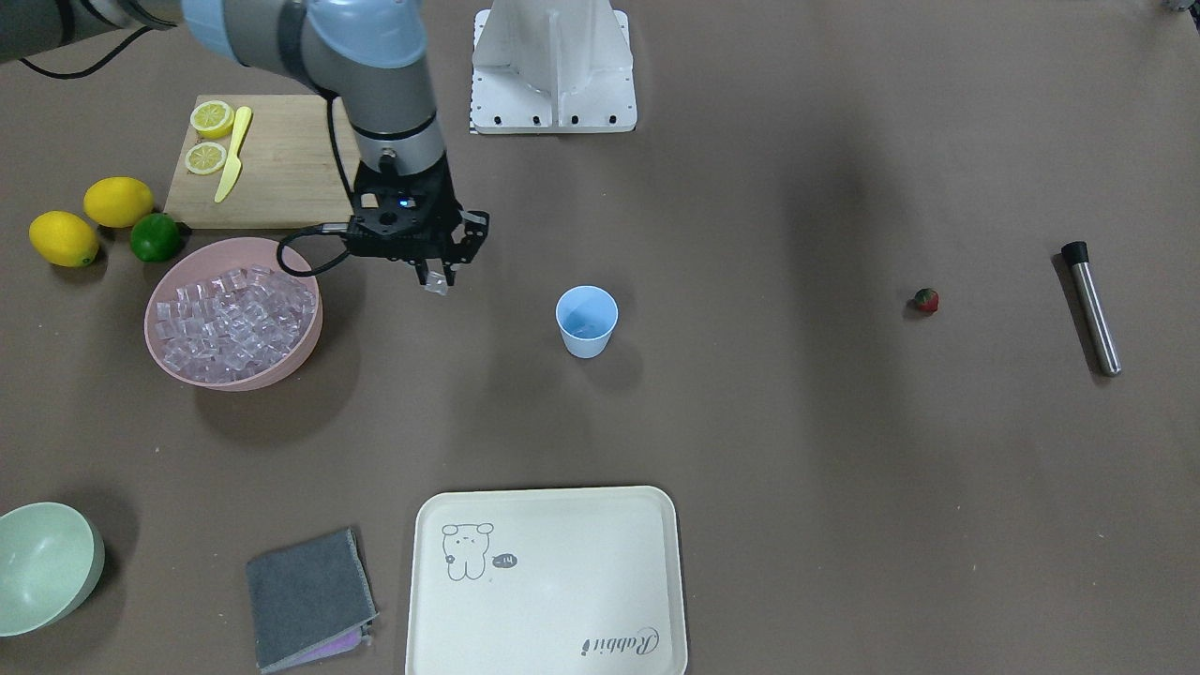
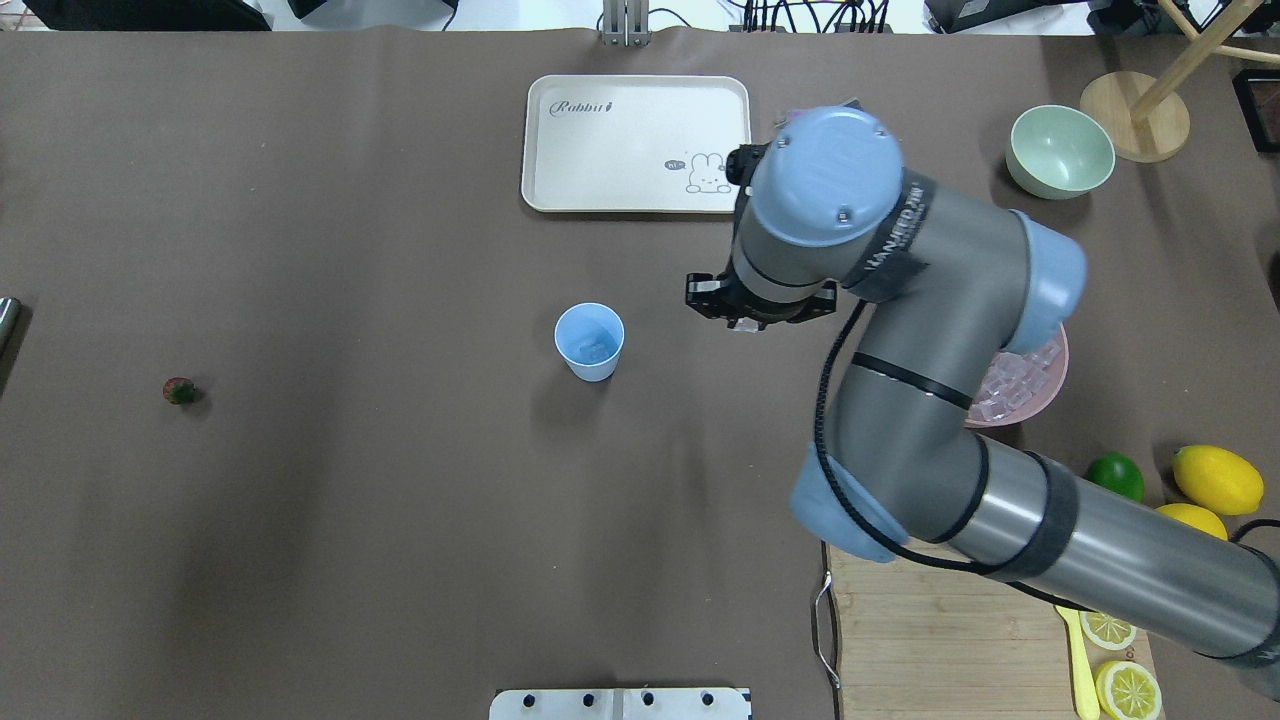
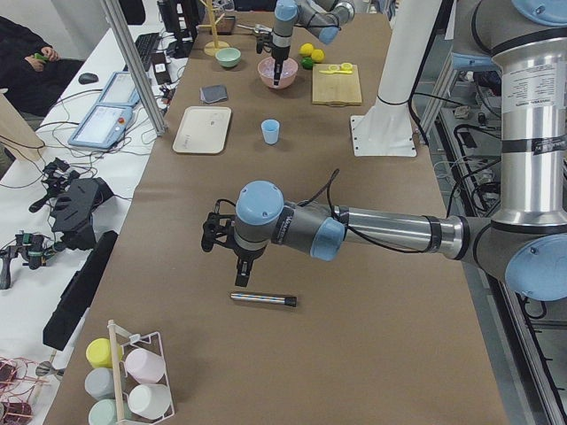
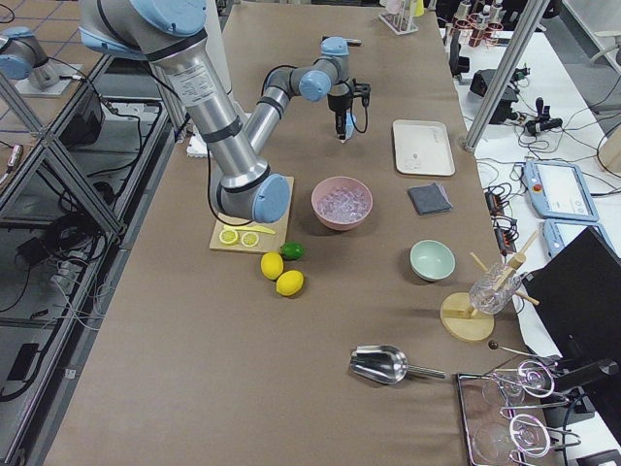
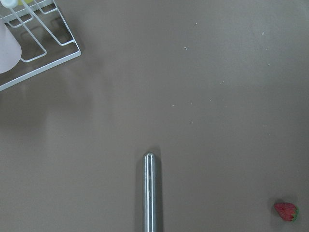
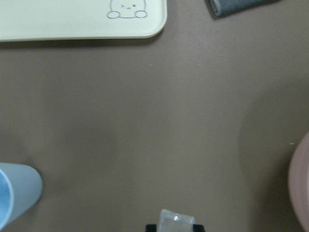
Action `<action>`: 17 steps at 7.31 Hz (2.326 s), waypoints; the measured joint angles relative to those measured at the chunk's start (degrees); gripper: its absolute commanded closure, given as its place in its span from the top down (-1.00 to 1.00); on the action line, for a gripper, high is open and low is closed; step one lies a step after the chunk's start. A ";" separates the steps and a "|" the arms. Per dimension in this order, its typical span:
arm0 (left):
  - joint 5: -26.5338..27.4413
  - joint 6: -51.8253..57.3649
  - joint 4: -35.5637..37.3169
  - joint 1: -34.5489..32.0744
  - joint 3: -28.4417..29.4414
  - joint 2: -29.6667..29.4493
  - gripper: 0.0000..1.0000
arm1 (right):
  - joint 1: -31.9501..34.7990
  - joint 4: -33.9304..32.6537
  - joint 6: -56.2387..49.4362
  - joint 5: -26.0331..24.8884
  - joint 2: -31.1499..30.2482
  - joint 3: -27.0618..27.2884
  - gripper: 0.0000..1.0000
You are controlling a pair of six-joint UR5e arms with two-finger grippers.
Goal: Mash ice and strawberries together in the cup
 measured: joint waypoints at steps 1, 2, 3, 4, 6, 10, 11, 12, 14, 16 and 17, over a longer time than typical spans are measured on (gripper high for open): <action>0.00 0.07 -0.01 -0.04 0.22 0.00 0.96 | -1.44 0.16 3.69 -1.53 5.50 -5.52 -0.44; 0.02 0.12 -0.01 -0.07 0.40 -0.02 0.96 | -2.52 0.32 6.24 -2.84 10.42 -10.76 -0.44; 0.03 0.15 -0.01 -0.08 0.47 -0.05 0.96 | -3.31 0.49 8.00 -3.68 14.24 -14.91 -0.43; 0.02 0.16 -0.01 -0.08 0.60 -0.06 0.96 | -3.99 0.80 9.01 -4.48 16.46 -17.53 -0.43; 0.00 0.17 -0.01 -0.09 0.99 -0.06 0.96 | -5.34 3.37 9.64 -6.07 17.16 -19.56 -0.30; 0.00 0.37 -0.01 -0.16 0.96 0.01 0.96 | -5.41 5.83 8.86 -6.49 13.37 -16.35 0.97; 0.00 0.36 0.00 -0.17 0.96 -0.05 0.96 | -4.88 5.20 7.56 -6.25 9.72 -11.52 0.96; 0.00 0.35 0.04 -0.17 0.88 -0.06 0.96 | -3.60 4.74 4.33 -5.54 5.01 -6.06 0.96; -0.14 0.34 0.03 -0.40 0.43 0.06 0.96 | 0.06 4.52 -2.80 -2.43 -3.64 1.45 0.84; -0.79 0.26 0.07 -0.97 0.22 0.11 0.96 | 4.43 4.77 -7.51 1.55 -12.66 6.57 0.84; -0.96 0.27 0.05 -1.17 0.36 0.11 0.96 | 6.01 5.12 -9.81 2.79 -17.19 9.06 0.84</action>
